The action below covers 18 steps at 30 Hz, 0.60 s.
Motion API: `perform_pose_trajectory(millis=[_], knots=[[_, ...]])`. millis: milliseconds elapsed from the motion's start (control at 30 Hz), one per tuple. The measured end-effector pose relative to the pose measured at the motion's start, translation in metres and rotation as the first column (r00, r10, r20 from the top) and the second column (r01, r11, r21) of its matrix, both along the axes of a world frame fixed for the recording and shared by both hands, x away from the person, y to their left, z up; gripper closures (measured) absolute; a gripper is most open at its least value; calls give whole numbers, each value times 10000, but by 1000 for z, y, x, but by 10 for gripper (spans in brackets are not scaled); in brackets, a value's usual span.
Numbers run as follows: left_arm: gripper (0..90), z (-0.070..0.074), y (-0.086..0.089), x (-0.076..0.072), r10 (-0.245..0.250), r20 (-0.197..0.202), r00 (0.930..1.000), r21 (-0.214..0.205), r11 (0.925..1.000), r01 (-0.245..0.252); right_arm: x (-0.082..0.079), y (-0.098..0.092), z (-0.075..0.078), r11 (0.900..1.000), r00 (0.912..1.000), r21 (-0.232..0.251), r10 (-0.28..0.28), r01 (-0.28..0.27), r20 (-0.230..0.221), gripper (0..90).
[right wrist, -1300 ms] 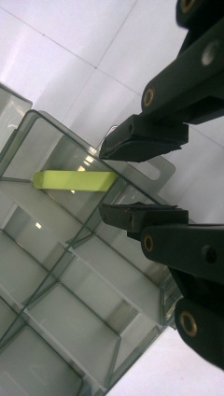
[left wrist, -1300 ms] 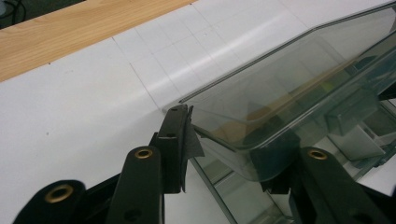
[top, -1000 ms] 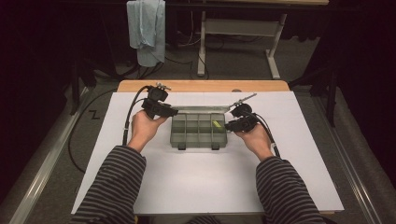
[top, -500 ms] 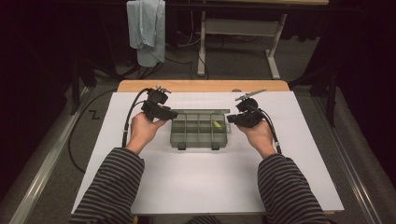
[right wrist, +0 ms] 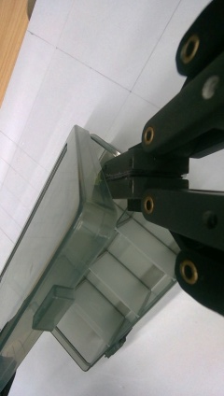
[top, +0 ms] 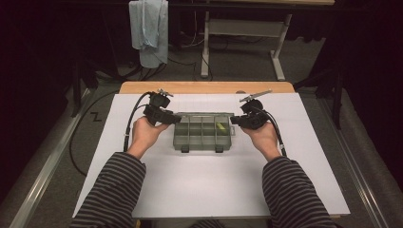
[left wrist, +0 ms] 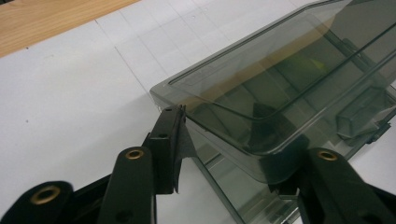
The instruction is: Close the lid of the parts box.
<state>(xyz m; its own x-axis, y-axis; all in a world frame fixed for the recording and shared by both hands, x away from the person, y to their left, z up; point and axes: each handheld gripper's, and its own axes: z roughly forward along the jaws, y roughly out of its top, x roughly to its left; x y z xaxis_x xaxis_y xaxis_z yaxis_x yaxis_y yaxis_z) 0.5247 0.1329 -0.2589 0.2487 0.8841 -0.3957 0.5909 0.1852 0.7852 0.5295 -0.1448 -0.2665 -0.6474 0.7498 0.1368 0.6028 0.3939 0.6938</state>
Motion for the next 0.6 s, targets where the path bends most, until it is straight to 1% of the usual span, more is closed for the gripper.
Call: perform_pose_trajectory(millis=[133,200,233,300,367,400,433,500,567,600], knots=[[494,-4,0,-1,-52,-70,10000,17,10000,52,0,0,0,10000,10000,-1,26,-26,-13,900],[494,-6,1,-2,-117,-164,9998,102,9999,119,0,-1,-1,10000,10000,-6,23,-23,-10,900],[494,-7,1,-2,-80,-156,9998,37,10000,80,0,-1,-1,10000,10000,3,22,-22,-10,900],[494,-9,2,-3,-131,-202,9997,44,9999,132,-1,-1,-1,10000,10000,-9,49,-49,-37,900],[507,-11,3,-4,-209,-268,9994,42,9998,210,-1,0,-1,9999,9999,-36,111,-111,-38,900],[516,-12,3,-4,-151,-306,9994,-16,9999,150,-1,0,-1,9999,9999,-45,112,-112,-50,900],[529,-13,4,-5,-194,-339,9992,78,9998,197,-1,0,-2,9999,9999,-46,126,-126,-55,900],[565,-14,4,-5,-143,-370,9992,-34,9999,142,-2,0,-2,9999,9999,-37,142,-142,-92,900],[593,-15,6,-6,-193,-407,9990,-36,9998,192,-2,0,-2,9998,9998,-50,178,-178,-73,900],[604,-15,7,-6,-166,-435,9989,-124,9998,161,-3,-1,-2,9998,9998,-63,177,-178,-91,900]])
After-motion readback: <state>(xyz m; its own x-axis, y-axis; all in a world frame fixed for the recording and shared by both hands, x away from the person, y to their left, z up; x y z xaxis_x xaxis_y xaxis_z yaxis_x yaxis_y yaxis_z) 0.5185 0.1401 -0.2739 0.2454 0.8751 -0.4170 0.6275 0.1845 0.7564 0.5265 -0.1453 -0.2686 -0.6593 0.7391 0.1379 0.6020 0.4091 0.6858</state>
